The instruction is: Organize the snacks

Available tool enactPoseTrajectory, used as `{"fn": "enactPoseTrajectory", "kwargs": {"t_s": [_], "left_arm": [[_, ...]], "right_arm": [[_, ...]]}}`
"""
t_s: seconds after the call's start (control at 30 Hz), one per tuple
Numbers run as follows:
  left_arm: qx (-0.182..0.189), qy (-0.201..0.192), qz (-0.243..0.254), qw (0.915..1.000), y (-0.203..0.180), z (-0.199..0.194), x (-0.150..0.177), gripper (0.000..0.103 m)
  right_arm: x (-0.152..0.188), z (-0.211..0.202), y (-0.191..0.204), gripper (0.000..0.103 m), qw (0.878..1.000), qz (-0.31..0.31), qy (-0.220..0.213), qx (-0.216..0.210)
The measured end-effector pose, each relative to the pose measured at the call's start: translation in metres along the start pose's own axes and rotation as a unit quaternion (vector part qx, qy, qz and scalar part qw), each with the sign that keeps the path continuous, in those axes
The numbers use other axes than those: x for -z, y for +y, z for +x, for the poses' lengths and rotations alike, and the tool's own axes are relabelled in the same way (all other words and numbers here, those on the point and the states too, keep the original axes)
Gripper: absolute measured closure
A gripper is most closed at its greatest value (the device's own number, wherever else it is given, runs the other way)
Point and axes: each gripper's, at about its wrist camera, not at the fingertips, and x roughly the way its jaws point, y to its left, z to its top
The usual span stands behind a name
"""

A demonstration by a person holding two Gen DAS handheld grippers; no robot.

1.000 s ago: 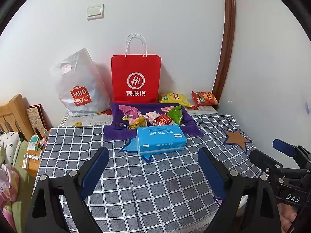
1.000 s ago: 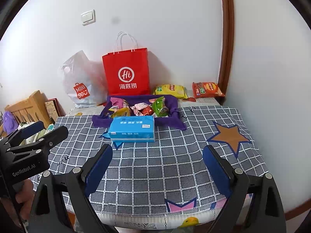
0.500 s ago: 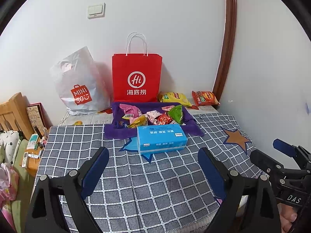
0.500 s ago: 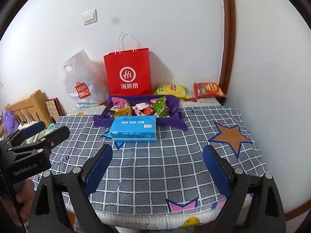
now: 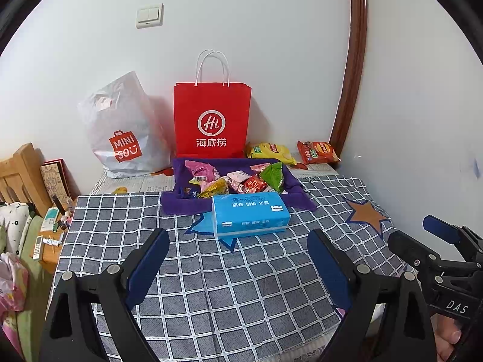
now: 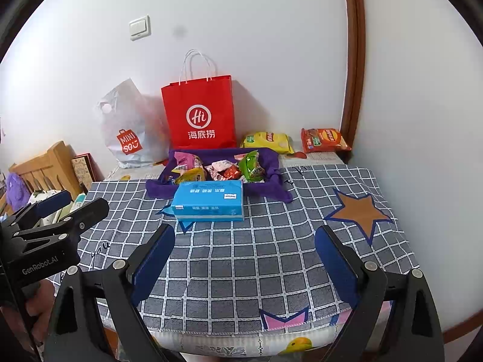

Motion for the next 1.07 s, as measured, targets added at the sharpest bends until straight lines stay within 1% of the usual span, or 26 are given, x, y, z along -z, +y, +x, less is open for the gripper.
{"fn": "enactPoseTrajectory", "kwargs": {"t_s": [0.87, 1.0, 1.07], "left_arm": [[0.000, 0.000, -0.001, 1.0000, -0.0007, -0.0003, 0.0011, 0.010], [0.000, -0.004, -0.002, 1.0000, 0.0002, -0.0016, 0.0009, 0.010], [-0.006, -0.009, -0.003, 0.9999, 0.0014, -0.0009, 0.0007, 0.010]], "right_arm": [[0.0006, -0.0028, 0.0006, 0.010, 1.000, -0.002, -0.005, -0.002], [-0.0005, -0.0026, 0.0019, 0.010, 1.000, -0.004, -0.007, -0.003], [-0.0014, -0.0027, 0.0024, 0.010, 1.000, -0.005, -0.009, -0.005]]}}
